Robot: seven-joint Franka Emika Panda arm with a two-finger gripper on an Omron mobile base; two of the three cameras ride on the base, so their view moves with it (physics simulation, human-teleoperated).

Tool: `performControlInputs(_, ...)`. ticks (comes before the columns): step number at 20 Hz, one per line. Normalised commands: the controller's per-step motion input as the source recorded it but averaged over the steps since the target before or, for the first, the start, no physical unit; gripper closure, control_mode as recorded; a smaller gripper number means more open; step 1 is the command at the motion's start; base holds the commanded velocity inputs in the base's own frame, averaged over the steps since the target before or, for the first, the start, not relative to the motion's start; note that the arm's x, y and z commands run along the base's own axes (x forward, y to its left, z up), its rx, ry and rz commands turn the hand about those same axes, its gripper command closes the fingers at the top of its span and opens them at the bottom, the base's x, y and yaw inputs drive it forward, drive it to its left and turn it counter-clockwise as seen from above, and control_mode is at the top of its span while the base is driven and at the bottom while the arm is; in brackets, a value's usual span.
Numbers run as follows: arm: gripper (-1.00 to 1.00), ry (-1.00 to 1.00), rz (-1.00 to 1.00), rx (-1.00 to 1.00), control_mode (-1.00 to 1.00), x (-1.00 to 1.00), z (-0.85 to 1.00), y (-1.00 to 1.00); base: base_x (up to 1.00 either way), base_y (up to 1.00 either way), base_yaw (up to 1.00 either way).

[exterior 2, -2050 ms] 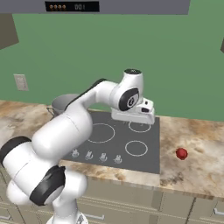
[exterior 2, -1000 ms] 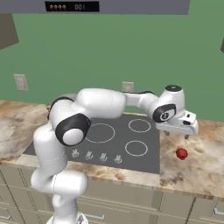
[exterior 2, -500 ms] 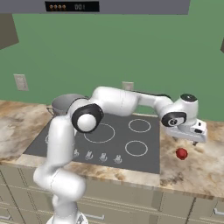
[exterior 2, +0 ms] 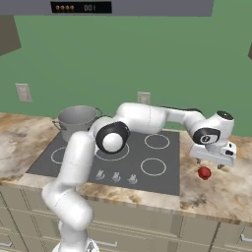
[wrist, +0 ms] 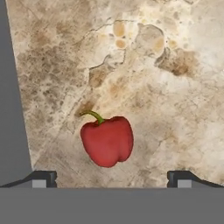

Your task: Turn on the burner for the pot on the stove. Wait thirty seconds for the pot to heat up. Then add the bell pepper to the pot.

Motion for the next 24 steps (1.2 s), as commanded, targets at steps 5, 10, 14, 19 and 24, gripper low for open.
performControlInputs(5, -1.0, 0.04, 0.03, 0.01, -1.0, 0.05, -0.44, 0.36, 0.0, 0.0, 0.0)
performControlInputs(10, -1.0, 0.0, 0.01, 0.0, -1.0, 0.25, -0.4, 0.2, 0.0, 0.0, 0.0)
performControlInputs(14, -1.0, 0.0, 0.0, -0.02, -1.0, 0.14, -0.43, 0.0, 0.0, 0.0, 0.0)
performControlInputs(19, -1.0, 0.0, 0.0, -0.08, -1.0, 0.02, -0.38, -0.08, 0.0, 0.0, 0.0)
performControlInputs(24, -1.0, 0.0, 0.0, -0.08, -1.0, -0.02, -0.36, -0.01, 0.0, 0.0, 0.0)
